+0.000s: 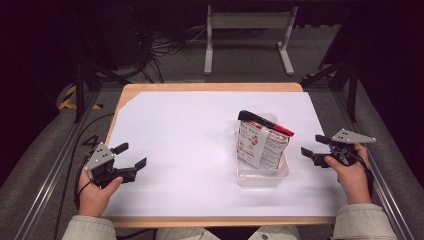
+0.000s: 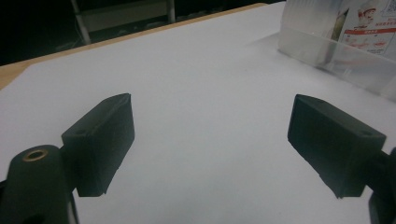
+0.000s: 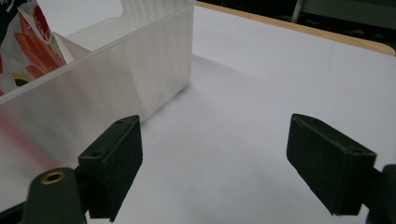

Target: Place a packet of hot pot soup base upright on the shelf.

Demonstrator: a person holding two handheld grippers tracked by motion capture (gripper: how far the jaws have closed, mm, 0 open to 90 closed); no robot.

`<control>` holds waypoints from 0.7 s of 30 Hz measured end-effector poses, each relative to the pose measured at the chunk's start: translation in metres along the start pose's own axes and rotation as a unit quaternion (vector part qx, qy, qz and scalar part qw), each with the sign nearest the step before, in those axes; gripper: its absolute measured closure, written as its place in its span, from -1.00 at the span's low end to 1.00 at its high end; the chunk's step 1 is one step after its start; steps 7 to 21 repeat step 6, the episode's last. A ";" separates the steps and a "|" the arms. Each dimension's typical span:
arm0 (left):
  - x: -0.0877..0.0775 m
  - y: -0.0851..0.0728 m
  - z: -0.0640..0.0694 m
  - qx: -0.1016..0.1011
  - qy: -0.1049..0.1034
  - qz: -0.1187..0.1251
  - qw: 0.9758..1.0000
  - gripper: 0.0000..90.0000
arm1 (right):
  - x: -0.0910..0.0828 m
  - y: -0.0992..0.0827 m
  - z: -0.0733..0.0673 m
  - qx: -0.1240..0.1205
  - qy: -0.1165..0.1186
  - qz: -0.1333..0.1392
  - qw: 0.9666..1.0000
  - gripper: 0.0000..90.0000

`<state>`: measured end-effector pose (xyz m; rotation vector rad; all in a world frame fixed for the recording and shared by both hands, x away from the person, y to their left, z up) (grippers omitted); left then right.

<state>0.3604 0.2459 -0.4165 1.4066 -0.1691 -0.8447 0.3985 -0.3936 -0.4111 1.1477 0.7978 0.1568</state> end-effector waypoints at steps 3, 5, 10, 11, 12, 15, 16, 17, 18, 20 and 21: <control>0.001 -0.001 0.000 0.001 0.001 -0.001 1.000 -0.68 | 0.000 0.001 0.000 -0.003 0.000 0.004 1.000 -0.57; 0.002 -0.001 -0.001 -0.001 0.001 0.001 1.000 -0.69 | 0.000 0.001 -0.001 -0.003 0.002 0.006 1.000 -0.57; 0.002 -0.001 -0.001 -0.001 0.000 0.002 1.000 -0.70 | 0.000 0.001 -0.001 -0.005 0.003 0.007 1.000 -0.57; 0.002 -0.001 -0.001 -0.001 0.000 0.002 1.000 -0.70 | 0.000 0.001 -0.001 -0.005 0.003 0.007 1.000 -0.57; 0.002 -0.001 -0.001 -0.001 0.000 0.002 1.000 -0.70 | 0.000 0.001 -0.001 -0.005 0.003 0.007 1.000 -0.57; 0.002 -0.001 -0.001 -0.001 0.000 0.002 1.000 -0.70 | 0.000 0.001 -0.001 -0.005 0.003 0.007 1.000 -0.57; 0.002 -0.001 -0.001 -0.001 0.000 0.002 1.000 -0.70 | 0.000 0.001 -0.001 -0.005 0.003 0.007 1.000 -0.57; 0.002 -0.001 -0.001 -0.001 0.000 0.002 1.000 -0.70 | 0.000 0.001 -0.001 -0.005 0.003 0.007 1.000 -0.57; 0.002 -0.001 -0.001 -0.001 0.000 0.002 1.000 -0.70 | 0.000 0.001 -0.001 -0.005 0.003 0.007 1.000 -0.57; 0.002 -0.001 -0.001 -0.001 0.000 0.002 1.000 -0.70 | 0.000 0.001 -0.001 -0.005 0.003 0.007 1.000 -0.57; 0.002 -0.001 -0.001 -0.001 0.000 0.002 1.000 -0.70 | 0.000 0.001 -0.001 -0.005 0.003 0.007 1.000 -0.57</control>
Point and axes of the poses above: each handheld gripper's, and its own axes: x roughly forward along the jaws, y roughly out of its top, z roughly to its right, the point moved 2 cm from there along x, roughly forward along the jaws, and after that the axes turned 11 degrees about -x, right-handed, at the moved point
